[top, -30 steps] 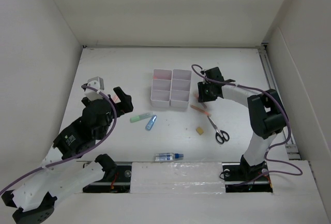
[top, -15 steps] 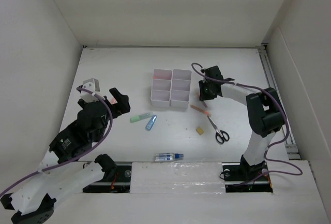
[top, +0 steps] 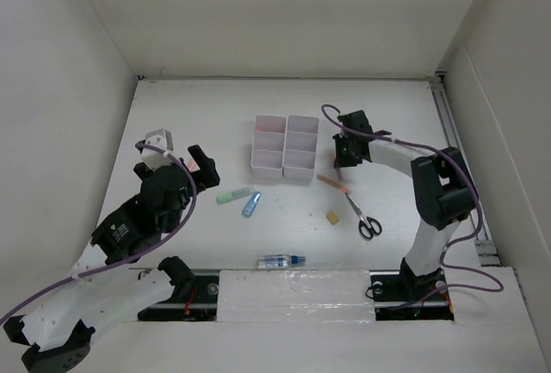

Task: Sort the stationery into containers
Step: Pick up the pen from the center of the board, then place the pen in the storage box.

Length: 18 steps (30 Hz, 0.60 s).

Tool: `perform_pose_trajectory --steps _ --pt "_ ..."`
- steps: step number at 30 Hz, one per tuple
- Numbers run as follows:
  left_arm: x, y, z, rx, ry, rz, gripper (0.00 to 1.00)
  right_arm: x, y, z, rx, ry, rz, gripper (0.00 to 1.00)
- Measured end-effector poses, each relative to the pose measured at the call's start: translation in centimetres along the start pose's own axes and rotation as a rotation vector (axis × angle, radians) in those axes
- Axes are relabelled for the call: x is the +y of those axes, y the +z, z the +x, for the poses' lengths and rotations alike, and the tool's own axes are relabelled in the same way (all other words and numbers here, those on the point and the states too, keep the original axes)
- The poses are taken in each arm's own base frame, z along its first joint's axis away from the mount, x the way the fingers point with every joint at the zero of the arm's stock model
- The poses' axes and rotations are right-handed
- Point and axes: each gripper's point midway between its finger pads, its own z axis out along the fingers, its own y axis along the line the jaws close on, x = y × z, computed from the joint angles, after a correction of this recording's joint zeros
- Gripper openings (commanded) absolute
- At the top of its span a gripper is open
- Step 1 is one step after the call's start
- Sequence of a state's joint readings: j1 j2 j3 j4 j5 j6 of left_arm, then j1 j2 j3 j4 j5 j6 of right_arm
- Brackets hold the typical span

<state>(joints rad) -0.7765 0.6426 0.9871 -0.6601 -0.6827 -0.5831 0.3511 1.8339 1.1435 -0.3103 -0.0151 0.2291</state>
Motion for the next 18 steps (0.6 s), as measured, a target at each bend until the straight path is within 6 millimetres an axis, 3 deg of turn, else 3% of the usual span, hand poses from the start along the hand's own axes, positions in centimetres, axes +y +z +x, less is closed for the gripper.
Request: perform_pose_trajectory --steps 3,5,10,11,13,18 --pt "0.0 0.3 0.4 0.008 0.009 -0.01 1.0 -0.8 -1.2 0.5 0.0 0.023 0.031 0.0" --pt "0.1 0.4 0.5 0.007 0.011 -0.016 1.0 -1.0 -2.8 -0.2 -0.035 0.042 0.038 0.0" --pt "0.2 0.6 0.6 0.006 0.011 -0.029 1.0 0.1 -8.9 -5.3 -0.252 0.073 -0.004 0.0" --pt "0.2 0.8 0.7 0.007 0.014 -0.036 1.0 0.7 -10.6 -6.9 -0.313 0.071 -0.024 0.0" --pt "0.2 1.0 0.9 0.012 0.019 -0.049 1.0 1.7 -11.9 -8.6 -0.365 0.058 -0.052 0.0" --pt "0.1 1.6 1.5 0.029 0.034 -0.068 1.0 7.7 -14.1 -12.9 -0.491 -0.073 -0.203 0.0"
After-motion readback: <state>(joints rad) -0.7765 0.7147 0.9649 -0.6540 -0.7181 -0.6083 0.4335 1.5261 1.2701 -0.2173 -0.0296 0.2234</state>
